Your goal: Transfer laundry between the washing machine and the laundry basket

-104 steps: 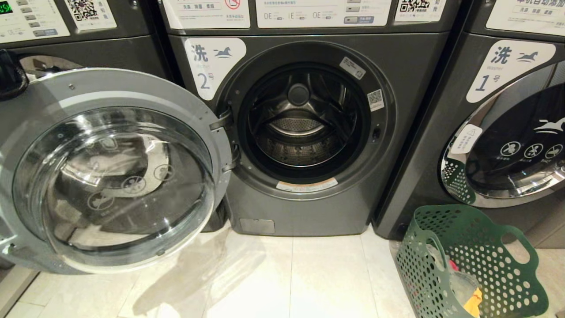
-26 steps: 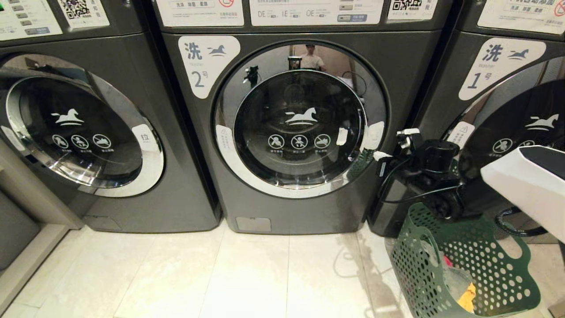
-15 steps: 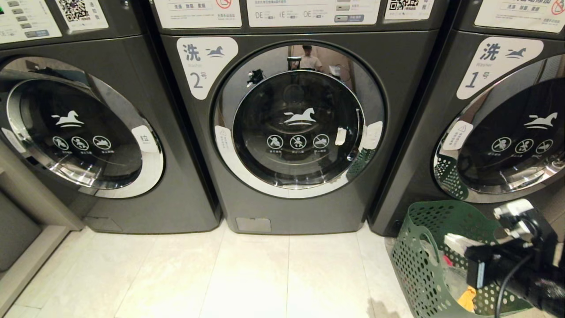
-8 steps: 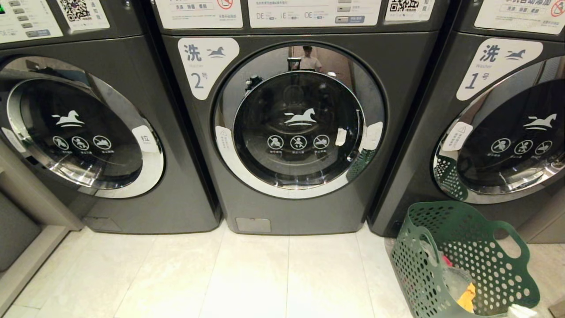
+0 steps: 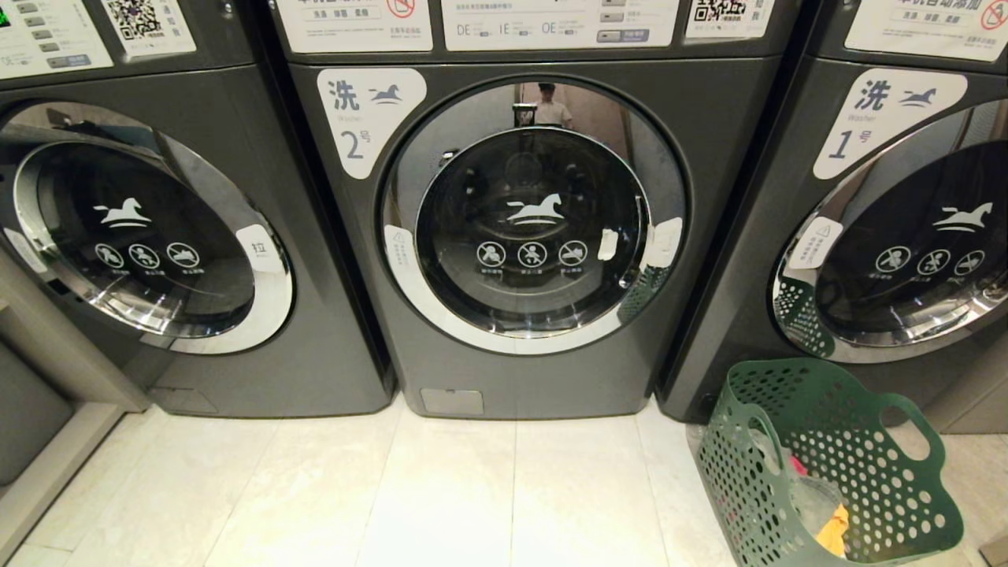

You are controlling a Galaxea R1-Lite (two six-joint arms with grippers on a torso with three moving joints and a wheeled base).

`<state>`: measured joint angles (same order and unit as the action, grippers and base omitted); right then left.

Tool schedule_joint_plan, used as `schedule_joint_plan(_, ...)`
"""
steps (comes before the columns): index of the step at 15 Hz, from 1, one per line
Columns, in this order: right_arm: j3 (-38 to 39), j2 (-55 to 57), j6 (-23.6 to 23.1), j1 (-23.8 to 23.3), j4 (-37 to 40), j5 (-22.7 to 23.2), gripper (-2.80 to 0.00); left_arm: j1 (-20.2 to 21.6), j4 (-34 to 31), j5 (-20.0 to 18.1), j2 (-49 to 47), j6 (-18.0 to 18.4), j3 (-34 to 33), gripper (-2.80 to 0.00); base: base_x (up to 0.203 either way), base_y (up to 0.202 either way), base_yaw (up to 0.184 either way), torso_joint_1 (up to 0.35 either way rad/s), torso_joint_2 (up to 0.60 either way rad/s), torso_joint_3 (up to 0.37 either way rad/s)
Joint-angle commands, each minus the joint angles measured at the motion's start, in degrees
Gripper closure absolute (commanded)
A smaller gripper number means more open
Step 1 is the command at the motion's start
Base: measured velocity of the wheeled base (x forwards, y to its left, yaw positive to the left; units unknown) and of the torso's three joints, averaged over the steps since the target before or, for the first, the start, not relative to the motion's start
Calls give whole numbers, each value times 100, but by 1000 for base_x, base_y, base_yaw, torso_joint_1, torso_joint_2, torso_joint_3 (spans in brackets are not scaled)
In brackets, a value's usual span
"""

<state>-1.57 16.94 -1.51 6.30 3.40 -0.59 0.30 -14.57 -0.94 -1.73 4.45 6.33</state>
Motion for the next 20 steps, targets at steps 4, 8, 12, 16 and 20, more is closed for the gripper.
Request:
schedule_joint_plan(4, -50, 150, -426, -781, 223, 181, 0, -4, 138, -12, 155, -76, -132, 0, 0, 0, 0, 0, 0, 0)
schedule_joint_plan(8, 95, -1590, -390, -636, -142, 214, 0, -4, 138, -3, 164, -85, -141, 0, 0, 0, 0, 0, 0, 0)
schedule_joint_plan(12, 166, -1703, -257, -595, -332, 208, 0, -4, 138, -3, 164, -112, -141, 0, 0, 0, 0, 0, 0, 0)
schedule_joint_plan(16, 166, -1703, -77, -595, -332, 191, 0, -4, 138, -3, 164, -112, -141, 0, 0, 0, 0, 0, 0, 0)
schedule_joint_plan(20, 166, -1703, -77, -595, -332, 191, 0, -4, 379, -1, 164, -107, -205, 0, 0, 0, 0, 0, 0, 0)
